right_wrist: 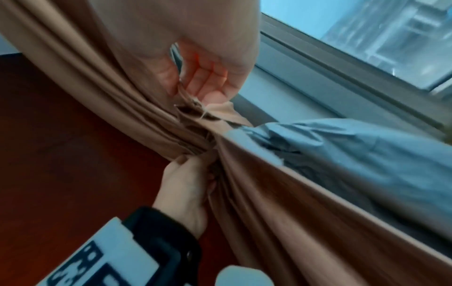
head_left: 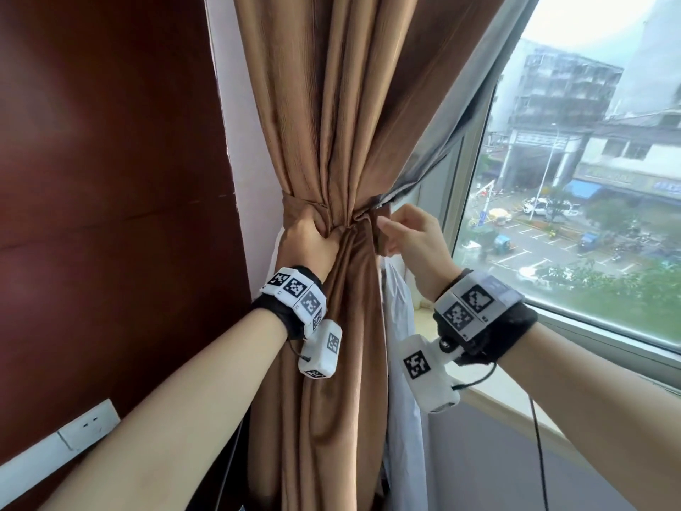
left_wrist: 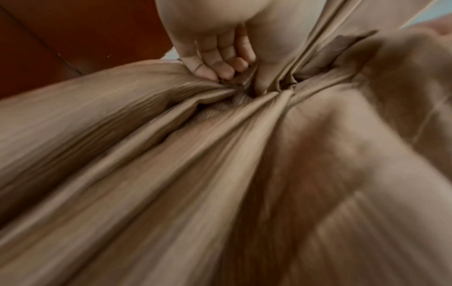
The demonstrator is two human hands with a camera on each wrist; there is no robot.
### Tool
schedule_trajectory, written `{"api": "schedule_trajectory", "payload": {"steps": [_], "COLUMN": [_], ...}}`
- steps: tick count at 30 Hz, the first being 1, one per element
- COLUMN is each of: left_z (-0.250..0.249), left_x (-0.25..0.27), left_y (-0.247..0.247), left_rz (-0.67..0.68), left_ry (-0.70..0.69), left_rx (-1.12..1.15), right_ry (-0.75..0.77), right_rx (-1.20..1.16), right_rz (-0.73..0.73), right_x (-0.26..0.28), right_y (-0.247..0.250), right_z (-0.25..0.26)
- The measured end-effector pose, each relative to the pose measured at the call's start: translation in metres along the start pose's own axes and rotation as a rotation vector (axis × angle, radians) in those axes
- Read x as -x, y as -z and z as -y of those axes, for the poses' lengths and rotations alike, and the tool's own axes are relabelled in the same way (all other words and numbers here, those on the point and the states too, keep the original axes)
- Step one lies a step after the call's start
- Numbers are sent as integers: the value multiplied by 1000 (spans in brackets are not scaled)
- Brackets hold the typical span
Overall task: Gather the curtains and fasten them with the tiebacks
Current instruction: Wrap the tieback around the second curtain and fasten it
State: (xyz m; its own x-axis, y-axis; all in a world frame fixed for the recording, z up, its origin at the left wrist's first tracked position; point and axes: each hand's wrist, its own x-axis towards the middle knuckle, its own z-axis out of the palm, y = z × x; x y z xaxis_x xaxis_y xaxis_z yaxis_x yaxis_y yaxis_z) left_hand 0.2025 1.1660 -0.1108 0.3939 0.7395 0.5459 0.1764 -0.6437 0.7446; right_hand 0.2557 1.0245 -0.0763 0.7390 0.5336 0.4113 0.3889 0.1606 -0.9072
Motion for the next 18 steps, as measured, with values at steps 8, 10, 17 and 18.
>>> {"api": "schedule_trajectory", "payload": {"steps": [8,10,17,18], "left_z": [4,11,40,45], "left_x": [-9,-12,-15,-16], "left_y": [5,15,75,84], "left_rz": [97,158,317,304], "left_ry": [-18,-49,-38,-31], "left_rx": [85,131,197,206], "right_ry": [196,186,189,189], "right_rx": [478,486,418,403], "right_rz": [93,92,107,140], "right_x": [-1,-5,-15,-18], "right_y": [-26,-43,-104,-109], "right_z": [-1,-4,-3,-3]}}
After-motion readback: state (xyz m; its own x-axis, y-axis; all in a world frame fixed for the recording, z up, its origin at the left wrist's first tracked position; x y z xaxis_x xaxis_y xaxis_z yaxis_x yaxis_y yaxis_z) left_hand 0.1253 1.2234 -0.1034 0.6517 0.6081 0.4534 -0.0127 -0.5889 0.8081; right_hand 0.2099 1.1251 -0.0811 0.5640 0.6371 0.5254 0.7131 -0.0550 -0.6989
